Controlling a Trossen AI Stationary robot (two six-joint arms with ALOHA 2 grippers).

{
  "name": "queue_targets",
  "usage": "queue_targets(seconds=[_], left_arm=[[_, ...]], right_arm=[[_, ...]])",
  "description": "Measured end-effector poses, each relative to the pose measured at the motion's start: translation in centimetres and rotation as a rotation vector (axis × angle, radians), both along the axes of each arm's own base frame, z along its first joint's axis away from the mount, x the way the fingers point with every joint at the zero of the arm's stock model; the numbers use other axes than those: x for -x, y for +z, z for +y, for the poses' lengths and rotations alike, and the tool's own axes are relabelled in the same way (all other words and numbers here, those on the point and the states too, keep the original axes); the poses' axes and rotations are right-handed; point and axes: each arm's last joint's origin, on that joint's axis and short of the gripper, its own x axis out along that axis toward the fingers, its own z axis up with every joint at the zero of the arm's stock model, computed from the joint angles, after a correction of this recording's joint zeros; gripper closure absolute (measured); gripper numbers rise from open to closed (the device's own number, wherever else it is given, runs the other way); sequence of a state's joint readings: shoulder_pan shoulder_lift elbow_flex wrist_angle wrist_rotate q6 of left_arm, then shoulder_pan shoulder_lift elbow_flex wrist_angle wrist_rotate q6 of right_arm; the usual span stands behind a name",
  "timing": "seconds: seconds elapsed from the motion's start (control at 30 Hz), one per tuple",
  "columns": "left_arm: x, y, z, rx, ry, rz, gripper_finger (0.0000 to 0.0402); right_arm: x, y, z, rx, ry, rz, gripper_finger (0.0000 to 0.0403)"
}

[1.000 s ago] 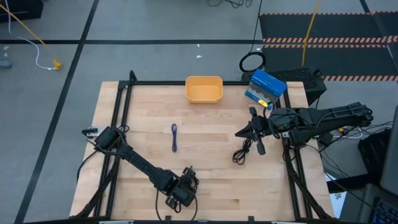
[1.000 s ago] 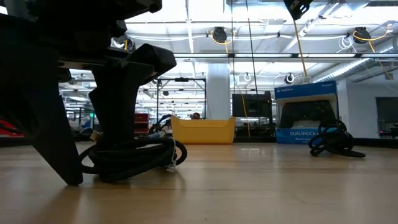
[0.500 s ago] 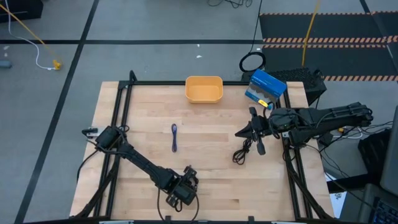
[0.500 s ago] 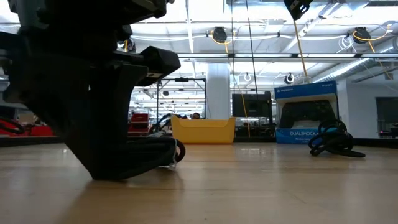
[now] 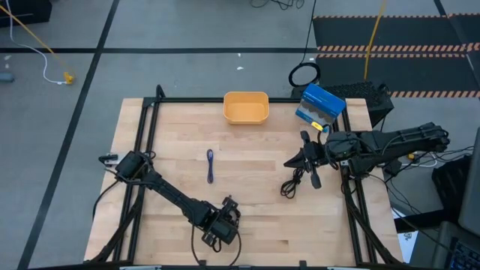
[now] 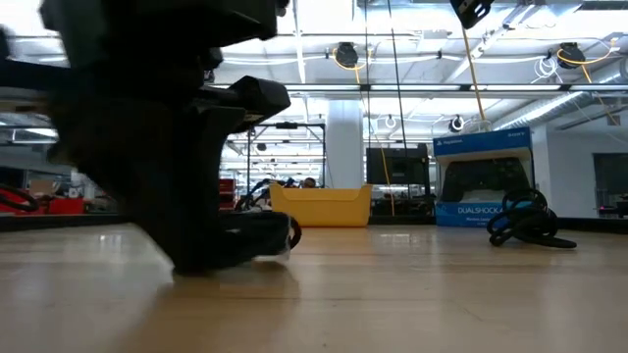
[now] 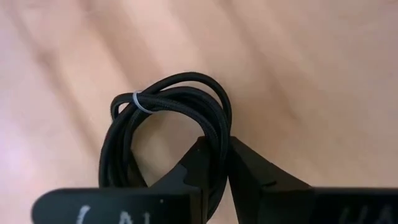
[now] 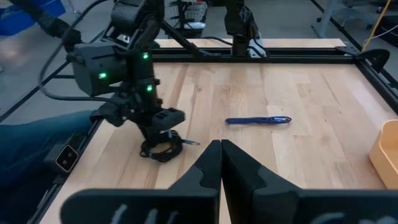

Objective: Pick and place USB-C Cables
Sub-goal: Put the bottom black charger cable into the yellow bin

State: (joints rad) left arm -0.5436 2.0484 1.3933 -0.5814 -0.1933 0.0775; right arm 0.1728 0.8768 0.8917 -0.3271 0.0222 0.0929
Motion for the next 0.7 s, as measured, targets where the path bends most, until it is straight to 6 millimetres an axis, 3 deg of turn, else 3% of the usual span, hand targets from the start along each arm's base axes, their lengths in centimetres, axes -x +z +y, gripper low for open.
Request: queue_targets(seconds=[0.37,0.7], left_arm=[[-0.3,4.7,2.0,-0.008,-0.002,-0.133,0.0360],[0.5,10.8,5.1,0.005,0.056,-0.296,0.0356]], right_arm=[[0.0,0.0,0.0,0.001,0.001,0.000,0.0403],[0.1,0.0,0.3,0.001,0.017,0.000,0.0403]])
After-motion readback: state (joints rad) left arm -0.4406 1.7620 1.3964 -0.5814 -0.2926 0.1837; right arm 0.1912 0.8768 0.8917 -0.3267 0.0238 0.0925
